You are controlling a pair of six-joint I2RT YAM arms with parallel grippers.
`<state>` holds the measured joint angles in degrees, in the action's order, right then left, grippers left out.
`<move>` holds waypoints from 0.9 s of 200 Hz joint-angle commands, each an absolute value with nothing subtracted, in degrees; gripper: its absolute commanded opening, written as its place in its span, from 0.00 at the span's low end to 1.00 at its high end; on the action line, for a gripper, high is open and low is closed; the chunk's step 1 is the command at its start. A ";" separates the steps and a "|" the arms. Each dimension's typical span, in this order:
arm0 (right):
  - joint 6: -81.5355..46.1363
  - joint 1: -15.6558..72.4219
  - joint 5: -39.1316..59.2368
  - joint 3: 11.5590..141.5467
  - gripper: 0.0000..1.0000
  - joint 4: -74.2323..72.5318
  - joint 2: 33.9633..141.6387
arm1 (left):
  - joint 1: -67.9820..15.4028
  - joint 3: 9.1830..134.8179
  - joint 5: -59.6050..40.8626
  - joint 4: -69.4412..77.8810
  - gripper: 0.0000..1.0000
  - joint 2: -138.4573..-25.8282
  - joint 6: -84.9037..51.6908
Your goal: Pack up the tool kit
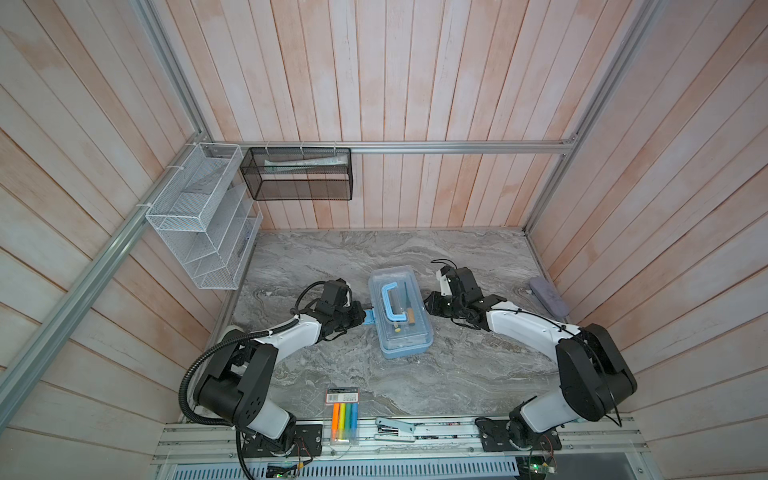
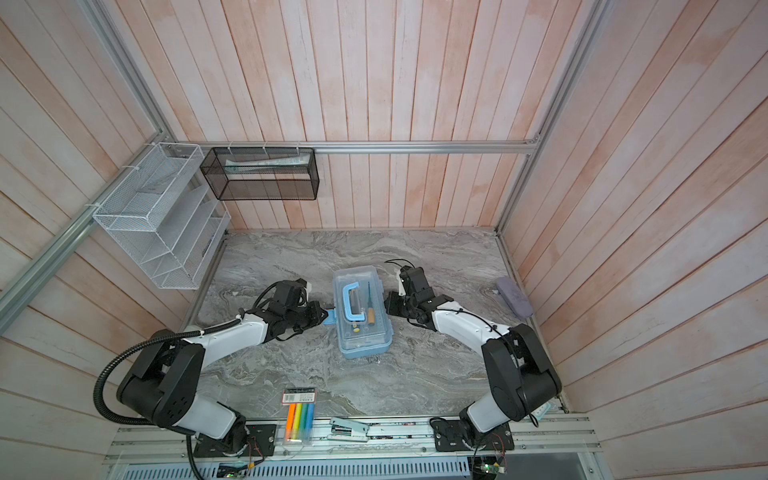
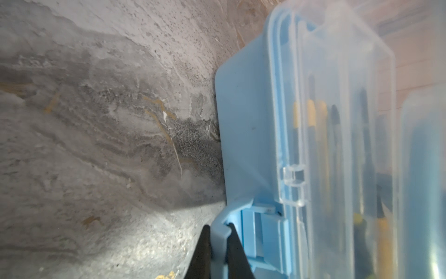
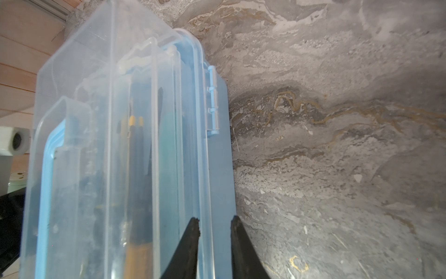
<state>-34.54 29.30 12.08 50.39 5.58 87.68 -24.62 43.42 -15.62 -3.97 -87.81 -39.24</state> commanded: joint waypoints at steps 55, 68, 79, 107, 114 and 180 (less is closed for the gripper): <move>-35.28 29.89 12.76 49.47 0.23 6.38 88.51 | -25.04 47.14 -19.15 -2.53 0.11 -82.88 -38.40; -35.24 29.96 12.74 49.57 0.23 6.41 88.59 | -25.04 47.11 -19.49 -2.54 0.15 -82.38 -38.49; -35.25 29.90 12.83 49.56 0.23 6.40 88.68 | -25.05 46.87 -19.85 -2.30 0.23 -81.98 -38.69; -35.24 30.05 12.88 49.57 0.23 6.47 88.68 | -25.00 46.44 -20.67 -1.60 0.35 -81.22 -39.20; -35.24 30.06 12.92 49.57 0.23 6.49 88.59 | -25.05 46.32 -20.97 -1.41 0.35 -81.03 -39.39; -35.15 30.15 13.34 49.82 0.23 6.39 89.03 | -25.02 45.49 -22.08 -0.44 0.31 -80.49 -39.74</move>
<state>-34.94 29.28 11.88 50.39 5.39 87.68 -24.93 44.91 -20.91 -1.89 -81.38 -39.88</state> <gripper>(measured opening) 0.228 0.311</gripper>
